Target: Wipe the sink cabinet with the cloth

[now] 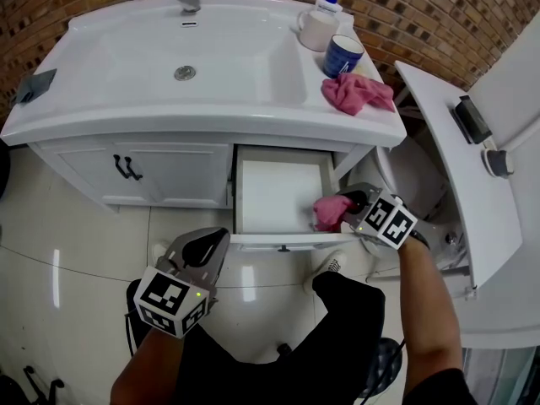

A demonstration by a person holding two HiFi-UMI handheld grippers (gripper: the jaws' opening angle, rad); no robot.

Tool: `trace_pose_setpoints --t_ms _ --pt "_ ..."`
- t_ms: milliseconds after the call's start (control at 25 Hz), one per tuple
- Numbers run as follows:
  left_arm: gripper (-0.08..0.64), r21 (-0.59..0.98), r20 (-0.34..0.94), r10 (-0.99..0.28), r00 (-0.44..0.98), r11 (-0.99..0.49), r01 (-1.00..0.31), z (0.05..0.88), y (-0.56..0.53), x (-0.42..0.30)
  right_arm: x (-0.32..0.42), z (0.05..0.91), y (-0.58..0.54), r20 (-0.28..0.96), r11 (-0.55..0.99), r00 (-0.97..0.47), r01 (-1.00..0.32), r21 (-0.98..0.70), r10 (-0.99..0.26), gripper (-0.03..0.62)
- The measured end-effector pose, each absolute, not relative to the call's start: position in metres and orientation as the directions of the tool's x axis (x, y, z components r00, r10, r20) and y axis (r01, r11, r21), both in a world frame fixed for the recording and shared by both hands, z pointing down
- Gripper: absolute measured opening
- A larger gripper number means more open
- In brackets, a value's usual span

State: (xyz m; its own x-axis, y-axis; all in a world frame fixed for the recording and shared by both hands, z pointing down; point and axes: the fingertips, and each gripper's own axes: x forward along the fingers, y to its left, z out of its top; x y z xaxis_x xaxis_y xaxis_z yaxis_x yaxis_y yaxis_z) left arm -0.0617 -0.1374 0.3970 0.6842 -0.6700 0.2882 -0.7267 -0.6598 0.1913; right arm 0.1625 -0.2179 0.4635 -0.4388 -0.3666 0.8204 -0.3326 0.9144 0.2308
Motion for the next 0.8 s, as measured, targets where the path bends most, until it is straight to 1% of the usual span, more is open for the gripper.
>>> trace_pose_setpoints --t_ms 240,400,480,600,680,800 --pt "0.006 0.225 0.273 -0.670 0.690 -0.653 -0.723 0.392 -0.135 -0.058 0.166 0.465 -0.220 0.816 0.903 -0.438 -0.370 0.219 -0.377 0.078" --pt "0.006 0.238 0.258 -0.677 0.689 -0.647 -0.724 0.385 -0.133 -0.057 0.163 0.438 -0.228 0.753 0.857 -0.466 -0.450 0.250 -0.465 0.078" --pt "0.006 0.238 0.252 -0.683 0.686 -0.643 -0.728 0.380 -0.131 -0.057 0.161 0.410 -0.228 0.684 0.811 -0.492 -0.523 0.261 -0.538 0.078" --pt "0.006 0.261 0.243 -0.691 0.681 -0.630 -0.732 0.375 -0.126 -0.055 0.156 0.361 -0.214 0.535 0.733 -0.545 -0.639 0.233 -0.646 0.078" --pt "0.006 0.288 0.235 -0.692 0.683 -0.622 -0.728 0.371 -0.122 -0.050 0.155 0.331 -0.197 0.418 0.688 -0.582 -0.707 0.164 -0.698 0.078" --pt "0.006 0.297 0.225 -0.686 0.692 -0.628 -0.719 0.363 -0.111 -0.041 0.153 0.304 -0.161 0.264 0.640 -0.618 -0.768 -0.002 -0.740 0.080"
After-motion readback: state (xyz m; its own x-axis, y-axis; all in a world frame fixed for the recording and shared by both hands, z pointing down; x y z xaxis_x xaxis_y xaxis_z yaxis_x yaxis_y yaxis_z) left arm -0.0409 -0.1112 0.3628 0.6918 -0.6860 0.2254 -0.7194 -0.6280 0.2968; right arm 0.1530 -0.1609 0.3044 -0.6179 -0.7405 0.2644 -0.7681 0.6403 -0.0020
